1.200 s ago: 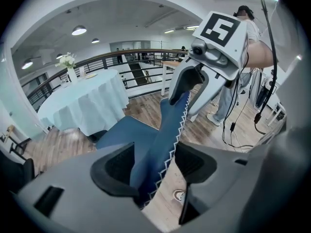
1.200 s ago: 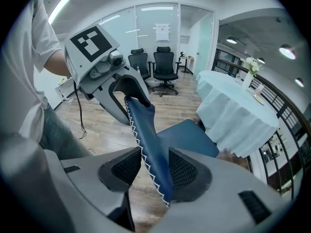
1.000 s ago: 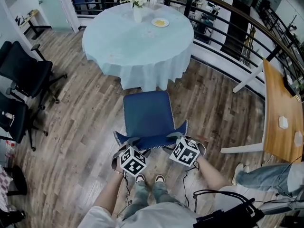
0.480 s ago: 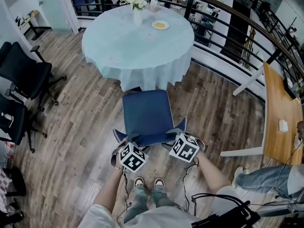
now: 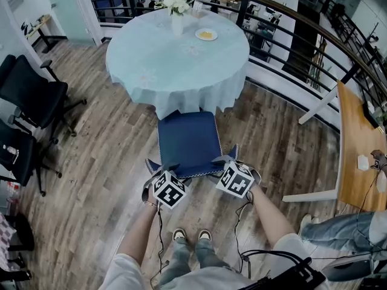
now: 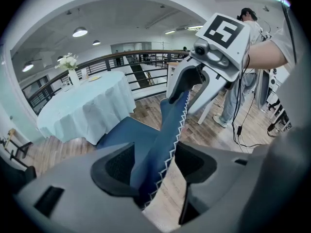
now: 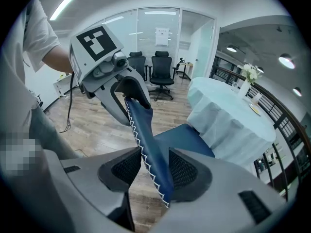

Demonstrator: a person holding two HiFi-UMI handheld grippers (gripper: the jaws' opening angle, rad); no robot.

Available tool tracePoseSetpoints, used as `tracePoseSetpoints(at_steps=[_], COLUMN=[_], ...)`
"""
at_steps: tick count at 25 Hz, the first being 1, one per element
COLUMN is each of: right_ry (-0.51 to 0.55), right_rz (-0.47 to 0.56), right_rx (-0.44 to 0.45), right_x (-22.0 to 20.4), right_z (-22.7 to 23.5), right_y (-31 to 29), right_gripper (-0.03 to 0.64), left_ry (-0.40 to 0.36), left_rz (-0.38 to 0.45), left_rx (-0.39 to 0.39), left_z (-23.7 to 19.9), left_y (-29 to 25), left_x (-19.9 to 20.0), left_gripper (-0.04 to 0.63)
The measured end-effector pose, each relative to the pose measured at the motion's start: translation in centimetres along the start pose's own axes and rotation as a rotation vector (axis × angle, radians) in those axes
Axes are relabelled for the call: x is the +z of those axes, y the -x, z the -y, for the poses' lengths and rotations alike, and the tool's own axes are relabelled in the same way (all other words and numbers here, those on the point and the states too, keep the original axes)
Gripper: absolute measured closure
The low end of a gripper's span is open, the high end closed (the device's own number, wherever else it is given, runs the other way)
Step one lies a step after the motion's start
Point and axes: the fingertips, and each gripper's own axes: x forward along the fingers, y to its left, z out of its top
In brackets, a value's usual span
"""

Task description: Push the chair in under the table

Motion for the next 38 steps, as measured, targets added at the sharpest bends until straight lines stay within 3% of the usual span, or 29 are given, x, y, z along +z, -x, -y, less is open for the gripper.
tracePoseSetpoints(at_steps=[38], right_ry=[0.029], right_rz=[0.061], right_rx=[-0.073], right_x=[4.6], right_z=[11.5], right_y=[-3.5], right_gripper=[0.431], left_ry=[-0.064], left_rz=[0.002], left_rx=[0.085], left_z=[-11.7], left_y=[-4.2], left_x=[4.8], left_gripper=[0.336])
